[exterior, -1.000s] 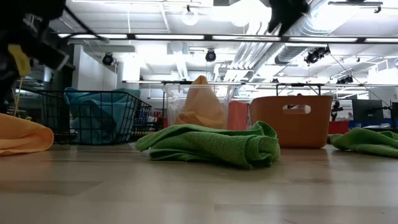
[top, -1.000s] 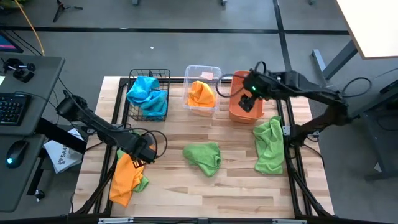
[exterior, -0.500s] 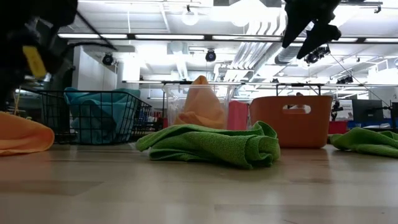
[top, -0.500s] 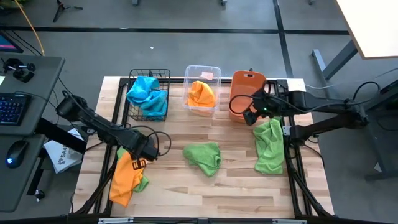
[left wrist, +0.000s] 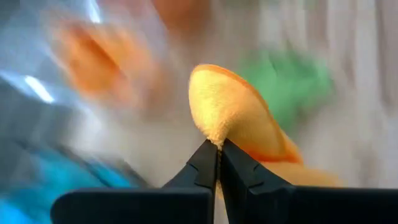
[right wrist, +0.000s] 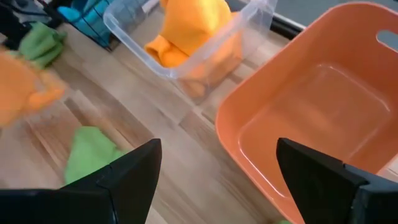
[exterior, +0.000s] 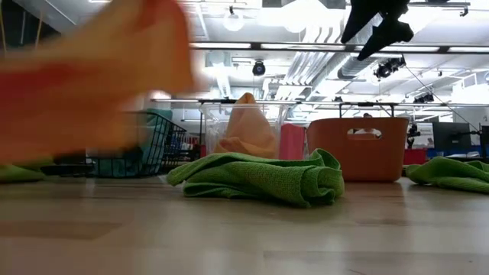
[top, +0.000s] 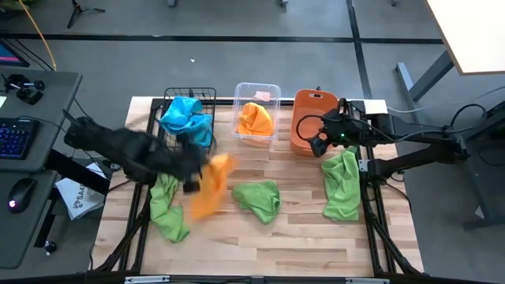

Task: Sort microfiber towel by color & place in baskets
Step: Put the orange towel into the transparent bin

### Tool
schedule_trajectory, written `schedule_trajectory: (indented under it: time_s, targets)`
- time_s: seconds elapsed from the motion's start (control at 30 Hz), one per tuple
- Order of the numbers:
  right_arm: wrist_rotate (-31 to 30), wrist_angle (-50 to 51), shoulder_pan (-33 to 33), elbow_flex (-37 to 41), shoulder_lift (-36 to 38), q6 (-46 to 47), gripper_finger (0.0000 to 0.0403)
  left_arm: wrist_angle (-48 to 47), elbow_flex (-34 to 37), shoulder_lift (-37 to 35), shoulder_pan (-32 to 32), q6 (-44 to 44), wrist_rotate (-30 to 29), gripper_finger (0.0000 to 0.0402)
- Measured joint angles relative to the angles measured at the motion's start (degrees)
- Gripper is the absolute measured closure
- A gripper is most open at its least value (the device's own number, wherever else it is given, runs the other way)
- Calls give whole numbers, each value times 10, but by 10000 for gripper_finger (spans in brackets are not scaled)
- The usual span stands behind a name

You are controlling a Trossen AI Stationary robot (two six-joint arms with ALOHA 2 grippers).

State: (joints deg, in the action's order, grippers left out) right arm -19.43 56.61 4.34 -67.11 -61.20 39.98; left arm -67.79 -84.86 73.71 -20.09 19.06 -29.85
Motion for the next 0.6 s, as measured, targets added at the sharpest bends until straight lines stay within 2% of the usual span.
schedule_trajectory:
  time_s: [0.1, 0.2, 0.27, 0.37, 0.6]
  targets:
    - [-18, -7, 0, 0, 3, -2, 89, 83, -87, 6, 35, -141, -93, 401]
    - [-28, -17, 0, 0, 5, -4, 89, 216, -123, 10, 89, -281, -111, 401]
    - [-31, -22, 0, 0, 5, -4, 89, 306, -123, 10, 132, -354, -94, 401]
    - [-31, -23, 0, 0, 5, -4, 89, 403, -112, 19, 203, -408, -40, 401]
    - [-46, -25, 0, 0, 5, -4, 89, 484, -58, 89, 355, -407, 74, 401]
